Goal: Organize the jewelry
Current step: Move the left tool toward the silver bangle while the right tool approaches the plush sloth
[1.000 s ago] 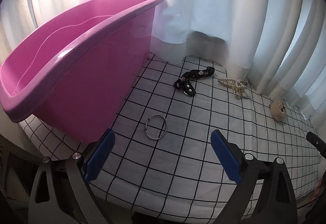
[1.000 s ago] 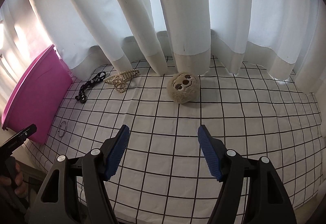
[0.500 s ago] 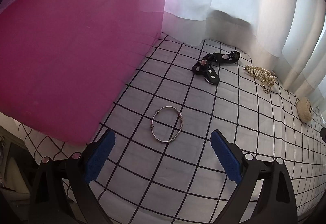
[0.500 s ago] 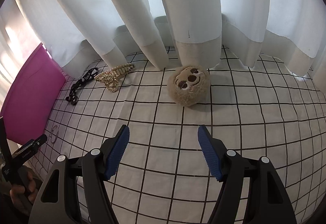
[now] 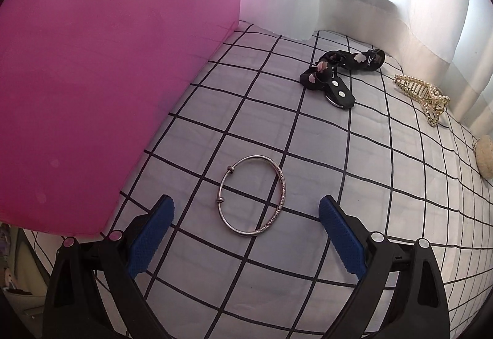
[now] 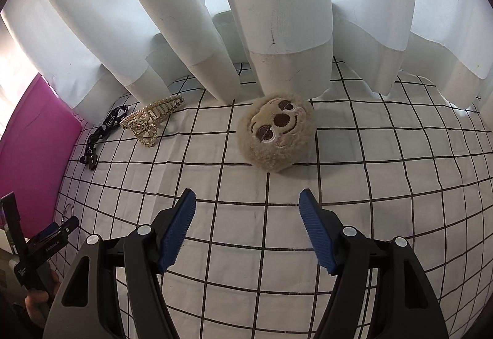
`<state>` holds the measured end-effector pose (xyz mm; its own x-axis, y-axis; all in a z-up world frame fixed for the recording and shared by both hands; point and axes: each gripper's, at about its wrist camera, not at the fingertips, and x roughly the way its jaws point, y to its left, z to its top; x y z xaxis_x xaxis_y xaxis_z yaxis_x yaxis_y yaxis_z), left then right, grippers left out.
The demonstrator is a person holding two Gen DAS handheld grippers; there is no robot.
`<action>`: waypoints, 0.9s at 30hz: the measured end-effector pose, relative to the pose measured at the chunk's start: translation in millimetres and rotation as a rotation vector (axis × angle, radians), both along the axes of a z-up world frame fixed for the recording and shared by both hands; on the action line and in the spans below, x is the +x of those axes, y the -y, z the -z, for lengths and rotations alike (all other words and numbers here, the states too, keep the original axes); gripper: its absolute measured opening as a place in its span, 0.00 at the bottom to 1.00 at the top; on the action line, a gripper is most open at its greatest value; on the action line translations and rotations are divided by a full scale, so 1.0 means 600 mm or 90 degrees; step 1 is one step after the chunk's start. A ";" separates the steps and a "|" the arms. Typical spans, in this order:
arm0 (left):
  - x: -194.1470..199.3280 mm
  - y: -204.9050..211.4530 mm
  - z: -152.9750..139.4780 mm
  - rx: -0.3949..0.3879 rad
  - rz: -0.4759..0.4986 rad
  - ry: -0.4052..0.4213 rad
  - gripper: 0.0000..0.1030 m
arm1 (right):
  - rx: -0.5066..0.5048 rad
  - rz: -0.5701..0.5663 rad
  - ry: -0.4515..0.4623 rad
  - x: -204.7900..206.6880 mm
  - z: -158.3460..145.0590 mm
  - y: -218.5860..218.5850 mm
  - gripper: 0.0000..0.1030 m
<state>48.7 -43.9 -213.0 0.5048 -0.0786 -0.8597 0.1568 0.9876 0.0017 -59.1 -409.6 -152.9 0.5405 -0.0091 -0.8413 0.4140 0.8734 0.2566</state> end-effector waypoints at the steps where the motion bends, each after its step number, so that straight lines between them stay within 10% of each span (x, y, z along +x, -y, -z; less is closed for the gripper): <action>1: 0.002 0.001 0.001 -0.001 -0.001 0.001 0.92 | -0.001 0.000 -0.001 0.002 0.001 0.001 0.65; 27: 0.022 0.009 0.006 -0.008 -0.001 0.020 0.95 | -0.032 0.051 -0.058 0.105 0.061 0.056 0.66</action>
<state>61.8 -49.1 -216.5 0.5319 -0.0876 -0.8422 0.1546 0.9880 -0.0051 3.8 -443.0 -189.5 0.4574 -0.0923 -0.8845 0.5028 0.8472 0.1717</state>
